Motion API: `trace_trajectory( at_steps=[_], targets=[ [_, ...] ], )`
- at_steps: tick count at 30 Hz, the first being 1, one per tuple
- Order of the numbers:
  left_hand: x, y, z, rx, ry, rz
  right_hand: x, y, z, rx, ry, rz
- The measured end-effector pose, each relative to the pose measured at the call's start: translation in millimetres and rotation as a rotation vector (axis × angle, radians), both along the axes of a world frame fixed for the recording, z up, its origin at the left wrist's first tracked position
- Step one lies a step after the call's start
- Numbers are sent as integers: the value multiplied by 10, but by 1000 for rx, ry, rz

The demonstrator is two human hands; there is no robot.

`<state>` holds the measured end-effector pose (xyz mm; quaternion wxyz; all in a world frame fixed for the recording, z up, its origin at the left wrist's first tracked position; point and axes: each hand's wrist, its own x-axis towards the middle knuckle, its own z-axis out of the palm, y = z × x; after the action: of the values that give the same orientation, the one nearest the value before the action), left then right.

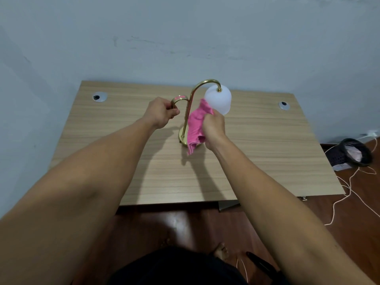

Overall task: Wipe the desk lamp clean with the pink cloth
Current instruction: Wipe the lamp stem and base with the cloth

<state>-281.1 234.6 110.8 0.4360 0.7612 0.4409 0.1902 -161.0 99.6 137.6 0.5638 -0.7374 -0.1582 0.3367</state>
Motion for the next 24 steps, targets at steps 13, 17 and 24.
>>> trace_trajectory(
  at_steps=[13,17,24],
  targets=[
    [-111,-123,-216,-127,-158,69,-197,243,247,223,-1012,258],
    [-112,-156,-221,-202,-191,72,-283,139,-16,110,-1061,411],
    [-134,-190,-224,-200,-203,97,-225,142,-79,-115,-1362,639]
  ],
)
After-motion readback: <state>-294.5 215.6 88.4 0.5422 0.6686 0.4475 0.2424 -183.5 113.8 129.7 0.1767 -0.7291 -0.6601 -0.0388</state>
